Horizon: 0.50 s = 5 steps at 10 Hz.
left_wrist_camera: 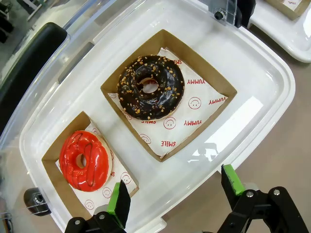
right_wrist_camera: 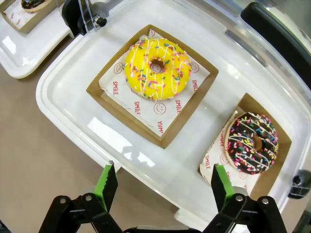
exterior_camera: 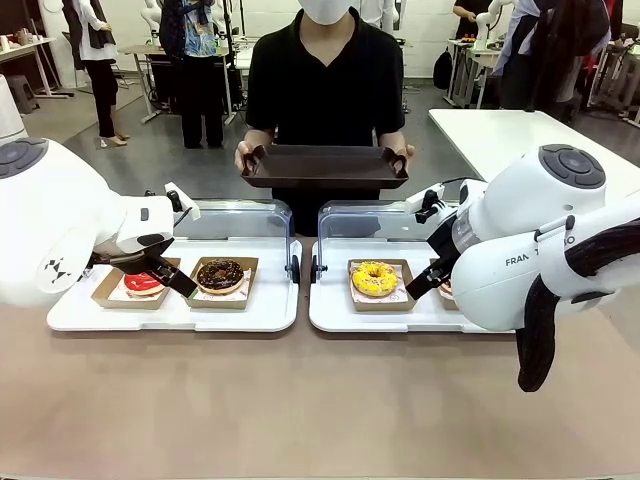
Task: Provide the desired donut to the person.
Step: Pick up and lift the Paper togo box containing the Donut pointed at by the person.
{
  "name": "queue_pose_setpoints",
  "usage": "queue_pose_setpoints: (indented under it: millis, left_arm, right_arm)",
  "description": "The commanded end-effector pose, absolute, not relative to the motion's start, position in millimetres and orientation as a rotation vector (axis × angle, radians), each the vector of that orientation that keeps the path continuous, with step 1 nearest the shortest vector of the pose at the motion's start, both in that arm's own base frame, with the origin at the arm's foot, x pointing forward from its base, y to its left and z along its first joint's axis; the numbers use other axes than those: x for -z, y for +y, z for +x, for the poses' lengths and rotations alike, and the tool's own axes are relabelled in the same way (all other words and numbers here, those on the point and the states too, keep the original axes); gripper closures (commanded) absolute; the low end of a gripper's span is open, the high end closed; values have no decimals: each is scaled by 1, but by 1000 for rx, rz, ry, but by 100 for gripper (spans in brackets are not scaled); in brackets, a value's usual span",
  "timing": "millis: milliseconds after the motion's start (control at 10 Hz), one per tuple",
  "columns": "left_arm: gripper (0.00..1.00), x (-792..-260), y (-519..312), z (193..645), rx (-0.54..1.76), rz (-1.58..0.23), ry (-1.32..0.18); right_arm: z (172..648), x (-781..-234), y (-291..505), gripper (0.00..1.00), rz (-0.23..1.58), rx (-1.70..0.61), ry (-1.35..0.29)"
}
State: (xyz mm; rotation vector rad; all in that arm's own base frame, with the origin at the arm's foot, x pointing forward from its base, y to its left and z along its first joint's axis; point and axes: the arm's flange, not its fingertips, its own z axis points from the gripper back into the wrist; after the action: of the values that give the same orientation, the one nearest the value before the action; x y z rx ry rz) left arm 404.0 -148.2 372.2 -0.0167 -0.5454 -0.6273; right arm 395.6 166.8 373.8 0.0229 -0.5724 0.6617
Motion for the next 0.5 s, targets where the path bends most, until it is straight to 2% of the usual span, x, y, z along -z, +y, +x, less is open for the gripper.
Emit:
queue_pose_setpoints:
  millis: [0,400]
  left_arm:
    - [0,-372,-148,404,627,-17,-546]
    - [0,-372,-148,404,627,-17,-545]
  right_arm:
    - [396,-374,167,0,23,-662,-572]
    - [386,-385,163,0,-4,-661,-529]
